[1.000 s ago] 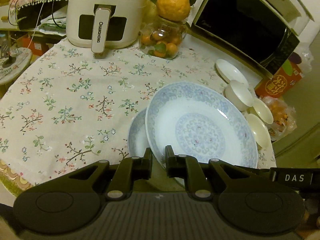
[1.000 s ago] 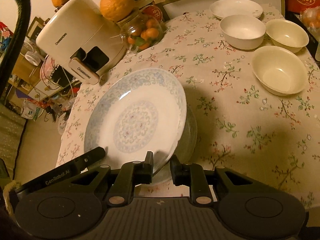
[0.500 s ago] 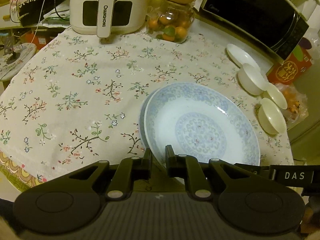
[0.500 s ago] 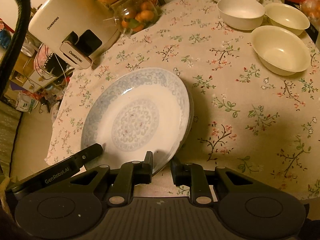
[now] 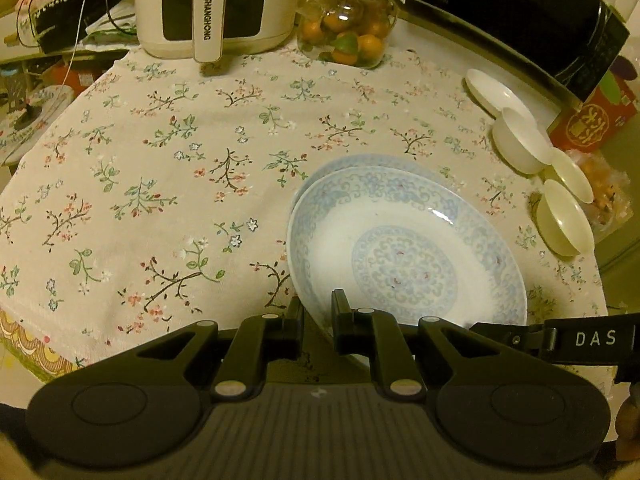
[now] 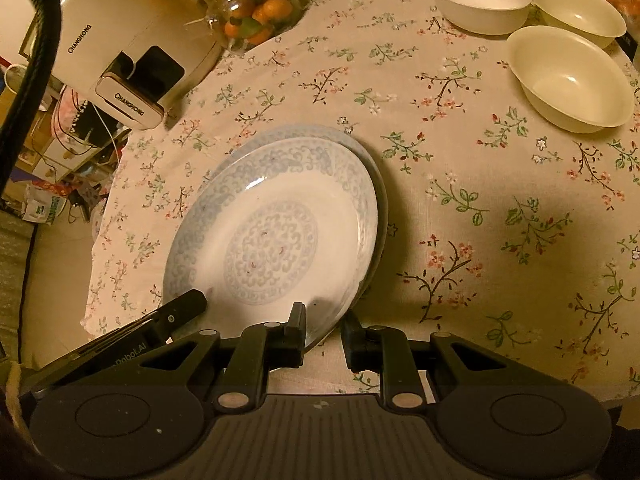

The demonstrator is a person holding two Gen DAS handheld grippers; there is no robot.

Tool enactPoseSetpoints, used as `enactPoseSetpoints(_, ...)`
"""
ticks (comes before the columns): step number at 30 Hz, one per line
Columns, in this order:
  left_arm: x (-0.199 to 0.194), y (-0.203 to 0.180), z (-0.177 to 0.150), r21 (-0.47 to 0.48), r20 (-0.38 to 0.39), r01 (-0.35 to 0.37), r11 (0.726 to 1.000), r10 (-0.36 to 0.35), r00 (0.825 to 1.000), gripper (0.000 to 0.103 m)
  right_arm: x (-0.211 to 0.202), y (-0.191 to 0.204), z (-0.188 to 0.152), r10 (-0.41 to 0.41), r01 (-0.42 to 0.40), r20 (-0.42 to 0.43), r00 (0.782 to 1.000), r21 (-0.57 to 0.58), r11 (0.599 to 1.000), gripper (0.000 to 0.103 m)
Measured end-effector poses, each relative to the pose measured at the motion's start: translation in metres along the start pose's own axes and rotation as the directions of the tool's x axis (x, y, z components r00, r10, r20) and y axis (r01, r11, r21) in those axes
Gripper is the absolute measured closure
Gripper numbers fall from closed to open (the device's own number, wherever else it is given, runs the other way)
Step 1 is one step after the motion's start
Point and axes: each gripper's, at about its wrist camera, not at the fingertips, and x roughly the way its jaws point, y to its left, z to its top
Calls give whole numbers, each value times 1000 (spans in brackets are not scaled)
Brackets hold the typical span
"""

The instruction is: Organize plates and bowls

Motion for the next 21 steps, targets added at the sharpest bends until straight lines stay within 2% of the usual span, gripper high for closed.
enactPoseSetpoints(21,3,-10,-2,72,40,-82,994,79,996,89,9,6,3,-47,48,-24,999,27,998,84)
